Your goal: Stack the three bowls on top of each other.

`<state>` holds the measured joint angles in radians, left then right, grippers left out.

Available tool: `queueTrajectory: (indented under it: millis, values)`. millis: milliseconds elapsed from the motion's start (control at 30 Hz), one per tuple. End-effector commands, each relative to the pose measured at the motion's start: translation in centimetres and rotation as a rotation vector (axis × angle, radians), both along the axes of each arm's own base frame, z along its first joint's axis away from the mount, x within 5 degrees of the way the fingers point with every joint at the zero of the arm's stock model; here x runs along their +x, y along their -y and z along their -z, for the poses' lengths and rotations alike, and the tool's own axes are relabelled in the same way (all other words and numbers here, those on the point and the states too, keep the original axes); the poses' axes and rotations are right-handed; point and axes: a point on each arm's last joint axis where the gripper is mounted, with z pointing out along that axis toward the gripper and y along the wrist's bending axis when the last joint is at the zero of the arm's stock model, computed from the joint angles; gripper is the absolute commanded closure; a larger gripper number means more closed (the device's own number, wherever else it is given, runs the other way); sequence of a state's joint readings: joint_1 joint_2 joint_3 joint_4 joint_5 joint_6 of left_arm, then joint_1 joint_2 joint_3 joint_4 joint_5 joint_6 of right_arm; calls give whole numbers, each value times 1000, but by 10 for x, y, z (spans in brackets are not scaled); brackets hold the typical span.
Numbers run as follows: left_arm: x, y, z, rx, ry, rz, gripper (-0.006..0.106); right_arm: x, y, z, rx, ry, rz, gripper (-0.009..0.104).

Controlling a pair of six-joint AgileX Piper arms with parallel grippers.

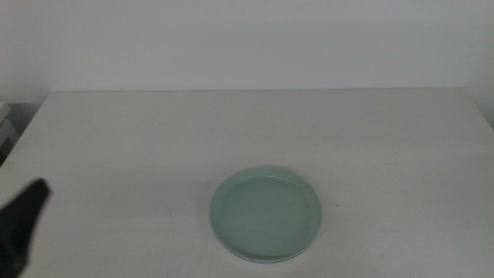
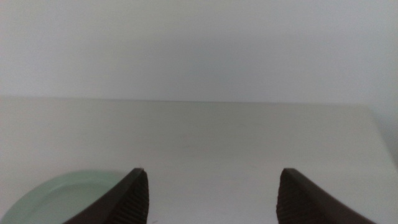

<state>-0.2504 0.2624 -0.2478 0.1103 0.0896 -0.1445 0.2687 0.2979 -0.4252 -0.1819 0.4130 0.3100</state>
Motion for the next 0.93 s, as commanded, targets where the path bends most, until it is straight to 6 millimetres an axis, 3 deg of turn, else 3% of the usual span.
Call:
queueTrajectory:
  millis: [0, 200, 433, 567, 900]
  values:
    - [-7, -5, -20, -43, 140, -51, 2, 1, 4, -5, 54, 80, 73, 43]
    - [-23, -13, -17, -67, 241, -144, 2, -9, 14, 37, 81, 90, 213, 43]
    - [-23, -14, 47, -65, 157, -149, 2, -18, 15, 90, 43, 77, 222, 43]
    - [-20, -13, 66, -48, 104, -151, 2, -18, 15, 104, 40, 58, 226, 43]
    - [-20, -13, 66, -48, 98, -152, 2, -17, 15, 119, 34, -4, 230, 43]
